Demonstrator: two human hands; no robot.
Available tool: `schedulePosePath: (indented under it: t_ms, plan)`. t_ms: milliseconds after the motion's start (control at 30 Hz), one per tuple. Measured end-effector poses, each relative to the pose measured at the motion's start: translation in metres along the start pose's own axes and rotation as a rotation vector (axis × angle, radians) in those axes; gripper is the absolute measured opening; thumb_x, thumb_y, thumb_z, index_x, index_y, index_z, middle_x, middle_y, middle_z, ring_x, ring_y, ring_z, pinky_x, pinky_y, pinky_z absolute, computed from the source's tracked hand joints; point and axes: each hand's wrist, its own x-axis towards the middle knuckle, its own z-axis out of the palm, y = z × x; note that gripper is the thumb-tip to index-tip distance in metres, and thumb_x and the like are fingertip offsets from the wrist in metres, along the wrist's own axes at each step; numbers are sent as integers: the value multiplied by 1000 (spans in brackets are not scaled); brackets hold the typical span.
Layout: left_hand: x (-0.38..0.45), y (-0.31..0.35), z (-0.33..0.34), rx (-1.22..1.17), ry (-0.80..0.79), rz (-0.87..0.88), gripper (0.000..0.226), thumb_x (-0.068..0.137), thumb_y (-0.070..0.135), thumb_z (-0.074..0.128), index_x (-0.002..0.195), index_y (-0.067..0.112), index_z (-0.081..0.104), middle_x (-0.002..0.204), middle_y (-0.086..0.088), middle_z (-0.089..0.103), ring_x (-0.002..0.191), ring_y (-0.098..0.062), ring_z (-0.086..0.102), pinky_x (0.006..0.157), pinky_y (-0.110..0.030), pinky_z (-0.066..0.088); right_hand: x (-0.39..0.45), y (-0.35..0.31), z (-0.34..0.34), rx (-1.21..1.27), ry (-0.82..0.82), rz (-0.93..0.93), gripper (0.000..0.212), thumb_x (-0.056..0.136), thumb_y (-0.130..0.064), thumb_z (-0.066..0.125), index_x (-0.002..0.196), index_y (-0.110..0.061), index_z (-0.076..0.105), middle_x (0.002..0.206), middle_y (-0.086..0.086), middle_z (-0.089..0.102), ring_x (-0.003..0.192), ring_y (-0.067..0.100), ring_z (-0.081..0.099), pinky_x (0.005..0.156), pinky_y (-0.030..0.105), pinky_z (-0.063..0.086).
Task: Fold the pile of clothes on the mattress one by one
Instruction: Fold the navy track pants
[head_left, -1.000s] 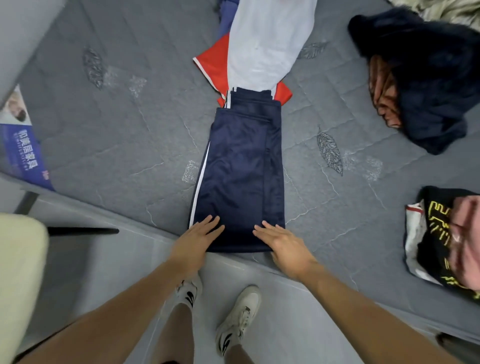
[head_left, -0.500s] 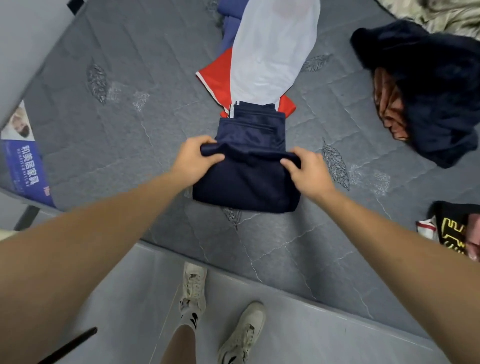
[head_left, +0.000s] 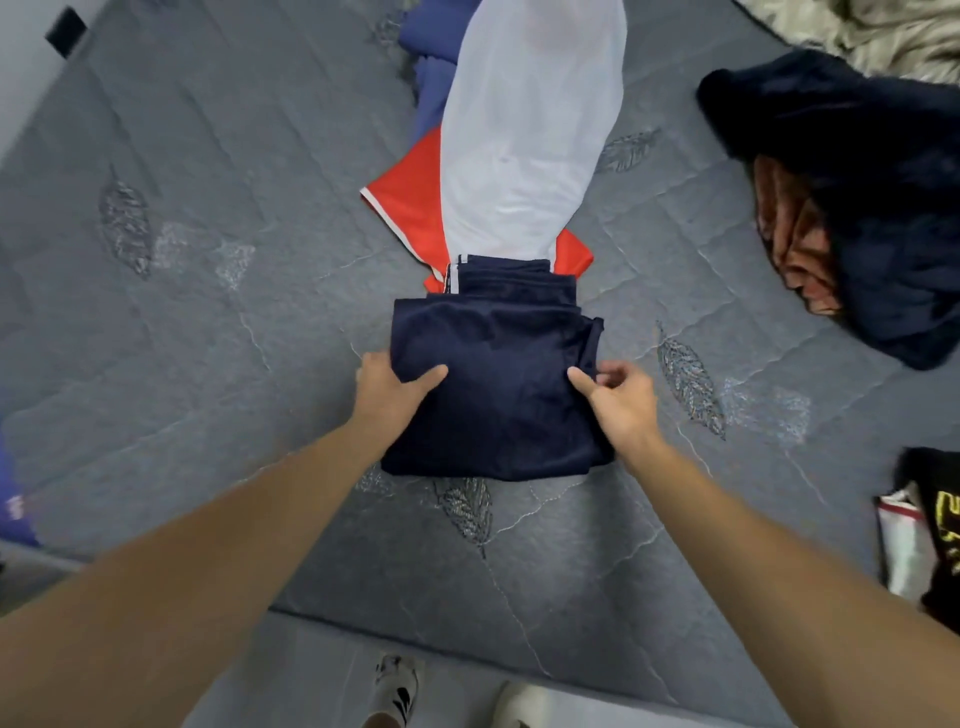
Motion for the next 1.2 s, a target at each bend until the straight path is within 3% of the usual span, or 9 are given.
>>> schedulePosePath:
  t_ms: [133, 200, 300, 433, 500, 600, 767, 1000, 1200]
  plan:
    - [2, 26, 2, 161, 84, 74, 32, 103, 34, 61, 106, 3, 65, 103, -10, 67, 102, -32, 64, 79, -34, 41, 3, 0, 15, 14, 27, -126, 20, 90, -21, 79, 82, -10, 63, 77, 0, 68, 77, 23, 62, 75, 39, 49]
    - [7, 41, 0, 272, 197, 189, 29, 107, 29, 52, 93, 6, 61, 98, -11, 62, 94, -32, 59, 76, -34, 35, 7, -11, 20, 38, 115, -214, 18, 94, -20, 71, 82, -15, 59, 78, 1, 67, 78, 26, 61, 75, 39, 47]
    - [18, 56, -2, 184, 289, 258, 31, 108, 32, 50, 86, 11, 53, 90, -4, 59, 85, -23, 56, 74, -37, 39, 16, -25, 27, 22, 221, -345, 18, 97, -25, 64, 85, -18, 52, 90, 10, 64, 84, 31, 57, 80, 47, 47]
    - [38, 57, 4, -75, 66, 149, 24, 104, 37, 55, 120, 20, 64, 113, 4, 70, 104, -16, 63, 91, -33, 47, 32, -42, 33, 5, 143, -203, 25, 95, -30, 71, 101, -13, 54, 105, 12, 68, 102, 35, 63, 92, 50, 49]
    - [45, 50, 6, -182, -77, 52, 49, 89, 50, 71, 133, 32, 60, 125, 11, 70, 116, -13, 65, 103, -39, 51, 37, -46, 35, 31, 47, -49, 49, 82, -40, 83, 115, -14, 58, 116, 6, 69, 110, 30, 65, 99, 47, 52]
    - [46, 45, 6, -179, -213, -30, 63, 72, 50, 85, 128, 26, 67, 119, 9, 75, 113, -14, 69, 103, -45, 55, 38, -47, 39, 58, -109, 21, 67, 59, -52, 92, 115, -23, 69, 110, -5, 76, 103, 20, 72, 95, 44, 59]
    - [33, 55, 7, -272, -282, -36, 37, 86, 28, 85, 119, 19, 72, 112, 7, 78, 106, -11, 73, 99, -43, 58, 27, -43, 30, 170, -243, -8, 37, 73, -33, 92, 104, -19, 78, 99, -4, 80, 94, 19, 77, 91, 47, 62]
    - [-16, 110, 34, -228, -364, 117, 33, 92, 24, 79, 122, 18, 70, 112, 9, 77, 102, -4, 73, 86, -25, 59, -8, -21, -52, 395, -203, -5, 37, 84, -17, 86, 118, -16, 72, 108, -2, 79, 101, 18, 76, 94, 45, 60]
    - [-90, 194, 93, -195, -574, 141, 24, 94, 21, 75, 117, 26, 70, 110, 12, 77, 101, -3, 73, 85, -27, 56, -59, -5, -178, 467, -69, 42, 37, 89, -11, 80, 122, -19, 68, 115, -2, 78, 107, 19, 74, 99, 48, 58]
